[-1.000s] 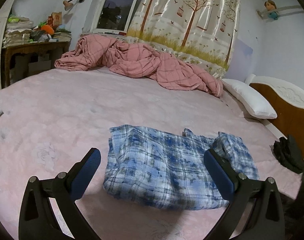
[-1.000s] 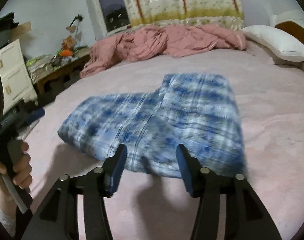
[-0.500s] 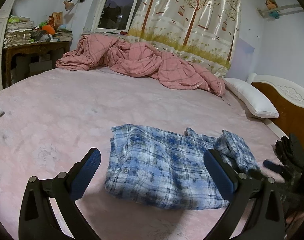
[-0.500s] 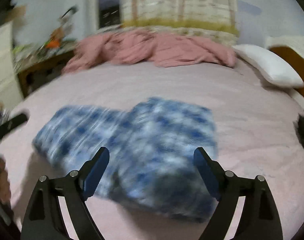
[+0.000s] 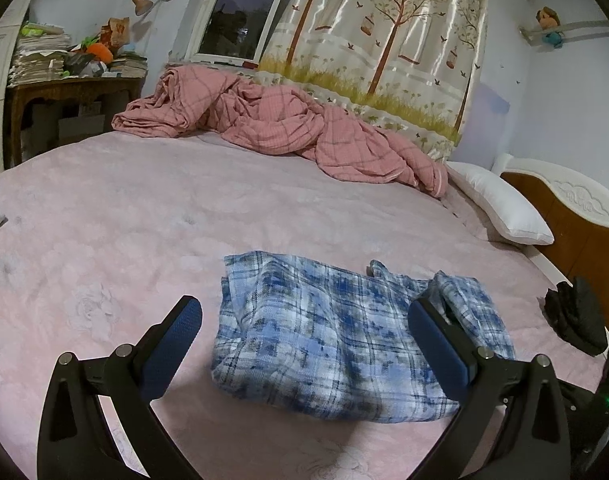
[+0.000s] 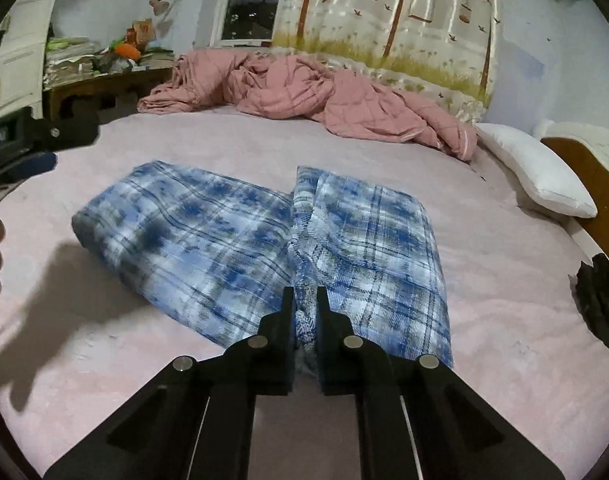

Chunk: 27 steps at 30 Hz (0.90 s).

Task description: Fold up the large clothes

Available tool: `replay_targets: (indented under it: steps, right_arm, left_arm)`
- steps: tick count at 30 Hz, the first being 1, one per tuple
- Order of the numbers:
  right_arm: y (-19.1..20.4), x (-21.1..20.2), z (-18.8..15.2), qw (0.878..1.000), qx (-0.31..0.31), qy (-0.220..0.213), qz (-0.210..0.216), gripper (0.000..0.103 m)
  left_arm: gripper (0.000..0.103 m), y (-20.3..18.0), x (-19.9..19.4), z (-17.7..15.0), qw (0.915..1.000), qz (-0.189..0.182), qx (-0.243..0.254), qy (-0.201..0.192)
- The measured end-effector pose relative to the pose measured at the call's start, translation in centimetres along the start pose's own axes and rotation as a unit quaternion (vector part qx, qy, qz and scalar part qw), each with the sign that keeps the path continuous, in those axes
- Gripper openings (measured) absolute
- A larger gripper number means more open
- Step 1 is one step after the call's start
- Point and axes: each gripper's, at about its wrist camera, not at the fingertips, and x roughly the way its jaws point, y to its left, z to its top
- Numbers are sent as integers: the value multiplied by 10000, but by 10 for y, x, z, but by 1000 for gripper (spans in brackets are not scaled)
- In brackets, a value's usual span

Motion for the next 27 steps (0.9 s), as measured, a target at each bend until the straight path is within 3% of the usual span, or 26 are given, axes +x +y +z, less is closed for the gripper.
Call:
replay_targets:
  steps: [3,7,13,18,21,22,23,27]
  right_arm:
    - [-4,21,-4,9991,129,390,41,9]
    - [-14,26,-3,9971,581,331,359,16]
    - [-34,48,19,9909,1287,217,331,11]
    - [-28,59,22,9887,1276,464,639,11]
    - [-25,45,11,9890,1143,356,870,25]
    - [-25,41,9,9881,1154,304,976,40]
    - [-27,32,6,9873,1136,229,1089,45]
    - [-33,0,-1,9922,950,-140,795,45]
  left_arm:
    - [102,1,1,0,10000,76,14,3]
    - [102,5,6,-2,9998,208,8,77]
    - [102,18,18,-6,9983,172,-361,412]
    - [102,24,18,-6,9976,162,-474,469]
    - [102,28,23,-7,9962,103,-564,660]
    - [102,31,27,-8,9950,136,-637,751]
    - [102,36,31,-9,9932,158,-768,855]
    - [102,57,48,-20,9799,-71,-1490,1326]
